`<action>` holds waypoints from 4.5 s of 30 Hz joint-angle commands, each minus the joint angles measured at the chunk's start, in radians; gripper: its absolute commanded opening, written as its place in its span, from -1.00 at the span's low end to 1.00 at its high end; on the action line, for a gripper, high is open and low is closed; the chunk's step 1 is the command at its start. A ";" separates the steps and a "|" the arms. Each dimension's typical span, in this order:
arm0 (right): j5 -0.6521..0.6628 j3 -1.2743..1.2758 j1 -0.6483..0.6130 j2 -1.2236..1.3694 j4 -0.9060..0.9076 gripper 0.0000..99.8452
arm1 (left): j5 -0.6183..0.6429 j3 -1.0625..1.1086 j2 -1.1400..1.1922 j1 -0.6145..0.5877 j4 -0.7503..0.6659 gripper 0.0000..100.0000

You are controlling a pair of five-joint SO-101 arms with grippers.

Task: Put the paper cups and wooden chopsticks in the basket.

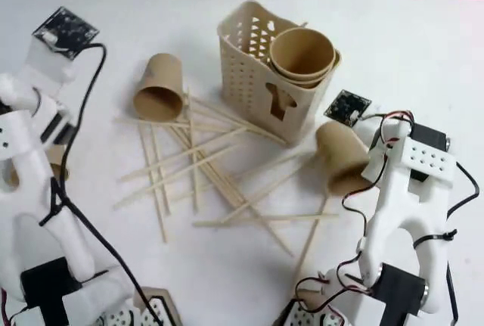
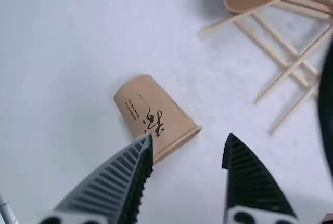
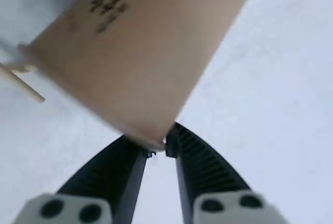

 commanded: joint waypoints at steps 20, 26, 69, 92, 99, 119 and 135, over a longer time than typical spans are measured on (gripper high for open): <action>-0.072 -0.009 0.002 -0.039 0.028 -0.96 | -0.605 0.460 -0.041 -0.384 -0.446 -0.40; -0.072 -0.011 0.001 -0.041 0.051 -0.96 | -0.517 0.713 -0.041 -0.378 -0.853 -0.41; -0.496 -0.614 0.019 -0.044 0.559 -0.96 | 0.098 0.750 -0.832 -0.013 -0.500 -0.96; -0.924 -1.089 -0.309 -0.176 0.529 -0.96 | 0.147 0.750 -0.828 -0.010 -0.493 -0.96; -1.025 -1.177 -0.372 -0.002 0.532 -0.96 | 0.147 0.750 -0.828 -0.010 -0.493 -0.96; -1.049 -1.231 -0.421 0.200 0.423 -0.62 | 0.147 0.752 -0.828 -0.008 -0.489 -0.95; -1.049 -1.227 -0.424 0.249 0.188 -0.61 | 0.204 0.752 -0.828 -0.008 -0.491 -0.95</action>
